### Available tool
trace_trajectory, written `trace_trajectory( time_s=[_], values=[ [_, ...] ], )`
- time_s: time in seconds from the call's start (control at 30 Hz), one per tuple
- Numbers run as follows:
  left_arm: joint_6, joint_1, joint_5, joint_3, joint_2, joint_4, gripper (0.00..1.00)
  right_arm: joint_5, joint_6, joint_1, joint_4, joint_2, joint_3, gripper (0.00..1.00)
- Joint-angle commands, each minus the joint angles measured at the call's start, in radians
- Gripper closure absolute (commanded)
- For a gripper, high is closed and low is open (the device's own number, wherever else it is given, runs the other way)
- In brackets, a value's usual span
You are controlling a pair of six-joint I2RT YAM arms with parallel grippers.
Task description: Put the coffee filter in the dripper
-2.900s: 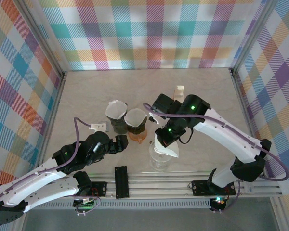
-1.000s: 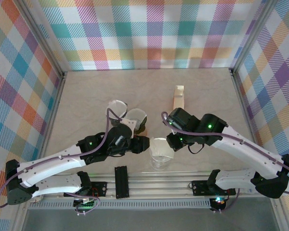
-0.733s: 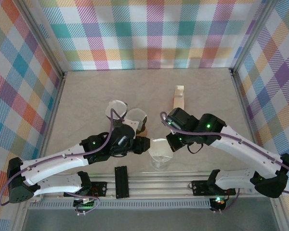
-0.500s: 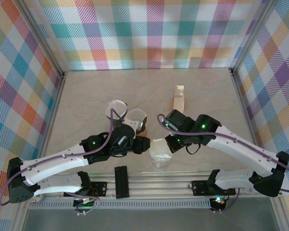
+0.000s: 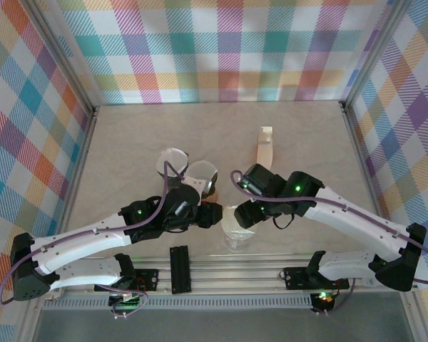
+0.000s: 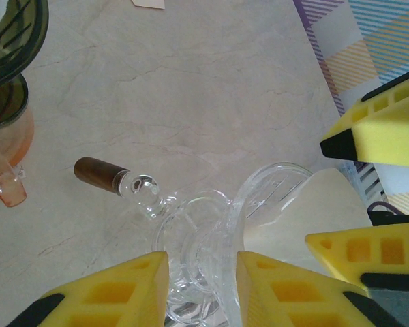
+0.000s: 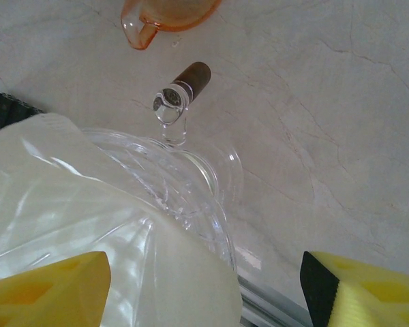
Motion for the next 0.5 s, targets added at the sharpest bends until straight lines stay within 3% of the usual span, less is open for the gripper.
trace_trajectory(
  time_s=[0.0, 0.33, 0.47],
  values=[
    [-0.011, -0.014, -0.012, -0.010, 0.003, 0.016, 0.68, -0.027, 0.020, 0.014, 0.008, -0.027, -0.027, 0.19],
    [-0.012, -0.015, -0.012, -0.008, 0.015, 0.019, 0.65, -0.027, 0.040, 0.068, 0.018, -0.046, -0.063, 0.17],
    [-0.011, -0.014, -0.011, -0.006, 0.018, 0.016, 0.65, 0.023, 0.068, 0.060, 0.020, -0.059, -0.039, 0.11]
  ],
)
